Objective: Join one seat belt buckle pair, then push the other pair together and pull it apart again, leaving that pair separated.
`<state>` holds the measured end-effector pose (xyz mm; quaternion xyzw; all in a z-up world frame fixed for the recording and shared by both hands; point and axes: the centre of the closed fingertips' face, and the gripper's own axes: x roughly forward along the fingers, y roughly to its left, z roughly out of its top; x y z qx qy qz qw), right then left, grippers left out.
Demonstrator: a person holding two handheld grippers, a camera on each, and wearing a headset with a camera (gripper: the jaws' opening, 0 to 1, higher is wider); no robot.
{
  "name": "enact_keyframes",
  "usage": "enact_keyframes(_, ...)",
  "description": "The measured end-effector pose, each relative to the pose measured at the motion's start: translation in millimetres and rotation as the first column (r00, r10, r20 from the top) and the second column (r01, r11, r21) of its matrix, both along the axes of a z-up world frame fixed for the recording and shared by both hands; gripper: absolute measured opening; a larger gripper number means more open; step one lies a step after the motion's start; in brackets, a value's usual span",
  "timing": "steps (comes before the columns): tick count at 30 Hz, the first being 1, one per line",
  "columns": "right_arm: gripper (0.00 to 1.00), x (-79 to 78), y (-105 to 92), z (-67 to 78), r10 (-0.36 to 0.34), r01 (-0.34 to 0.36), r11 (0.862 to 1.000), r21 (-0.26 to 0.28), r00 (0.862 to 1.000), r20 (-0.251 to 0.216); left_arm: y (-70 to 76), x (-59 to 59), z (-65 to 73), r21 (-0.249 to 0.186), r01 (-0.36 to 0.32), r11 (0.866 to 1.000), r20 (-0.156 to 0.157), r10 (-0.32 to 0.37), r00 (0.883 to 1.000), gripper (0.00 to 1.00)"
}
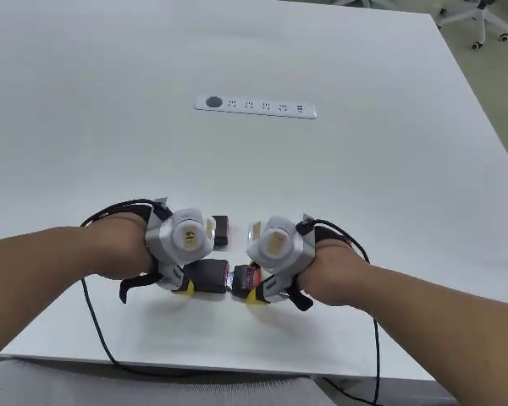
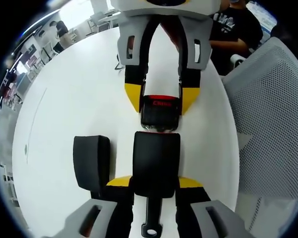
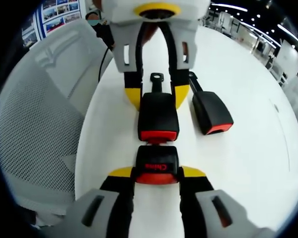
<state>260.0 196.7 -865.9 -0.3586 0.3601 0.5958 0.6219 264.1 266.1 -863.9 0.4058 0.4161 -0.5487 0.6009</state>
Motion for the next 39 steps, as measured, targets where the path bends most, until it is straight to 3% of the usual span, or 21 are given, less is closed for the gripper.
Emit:
enact_keyframes(2, 0.35, 0.3, 0.9, 0.8, 0.007, -0.007, 1.0, 0.011, 1.0, 0.008, 0.7, -0.3, -0.7, -0.005, -0.034, 0.999, -0.026, 0.034, 0.999, 0.33)
enact_keyframes(4, 0.35, 0.9, 1.6, 1.6, -0.025, 0.025, 0.999, 0.02, 1.0, -0.016, 1.0, 0.4, -0.7, 0.0, -0.031, 1.0, -0.022, 0.031, 0.999, 0.33)
enact_keyframes(8, 0.36, -0.4, 1.1, 3.4, -0.014, 0.014, 1.0, 0.01, 1.0, -0.015, 1.5, -0.6, 0.1, 0.015, -0.015, 1.0, -0.008, 0.015, 1.0, 0.33)
enact_keyframes(10, 0.36, -5.9, -0.3, 3.9, -0.05, 0.05, 0.999, 0.003, 0.997, -0.059, 3.3, -0.7, 2.4, 0.02, -0.006, 1.0, 0.011, 0.006, 1.0, 0.34)
enact_keyframes(11, 0.36, -5.1, 0.5, 5.3, -0.055, 0.056, 0.998, 0.007, 0.997, -0.06, 3.8, -1.4, 4.2, 0.02, -0.014, 1.0, 0.01, 0.014, 1.0, 0.33)
enact_keyframes(14, 0.36, -5.9, -2.2, 11.4, -0.04, 0.041, 0.999, 0.023, 0.999, -0.036, 1.0, -0.4, 15.1, -0.026, -0.041, 0.999, 0.019, 0.041, 0.999, 0.33)
enact_keyframes(20, 0.35, -4.1, -2.7, 27.9, -0.035, 0.035, 0.998, 0.06, 0.999, -0.005, 2.2, 2.4, 31.7, -0.047, -0.044, 0.998, 0.043, 0.046, 0.998, 0.35)
enact_keyframes(21, 0.35, -3.2, -1.9, 30.8, -0.034, 0.034, 0.997, 0.066, 0.999, 0.001, 1.8, 6.8, 34.9, -0.055, -0.043, 0.998, 0.058, 0.046, 0.997, 0.33)
enact_keyframes(25, 0.35, 0.7, 0.4, 41.5, -0.039, 0.038, 0.996, 0.084, 0.999, 0.01, -6.7, 15.6, 48.8, -0.109, -0.032, 0.994, 0.072, 0.04, 0.997, 0.32)
enact_keyframes(29, 0.35, 7.4, -1.9, 47.4, -0.031, 0.028, 0.996, 0.087, 0.999, 0.037, -12.5, 28.3, 60.1, -0.127, -0.06, 0.99, 0.101, 0.074, 0.992, 0.32)
enact_keyframes(31, 0.35, 11.3, -8.8, 46.1, -0.024, 0.02, 0.997, 0.073, 0.998, 0.051, -14.9, 33.3, 63.0, -0.136, -0.069, 0.988, 0.106, 0.083, 0.991, 0.32)
enact_keyframes(34, 0.35, 19.1, -23.3, 46.2, -0.04, 0.036, 0.998, 0.06, 0.997, 0.064, -17.5, 31.6, 62.3, -0.146, -0.044, 0.988, 0.069, 0.055, 0.996, 0.35)
enact_keyframes(35, 0.34, 22.9, -29.9, 48.0, -0.049, 0.045, 0.997, 0.062, 0.996, 0.071, -15.8, 36.2, 60.1, -0.145, -0.048, 0.988, 0.066, 0.058, 0.996, 0.36)
enact_keyframes(39, 0.34, 35.7, -55.5, 48.7, -0.087, 0.083, 0.995, 0.049, 0.993, 0.078, -8.0, 48.3, 56.0, -0.128, -0.06, 0.99, 0.072, 0.07, 0.995, 0.37)
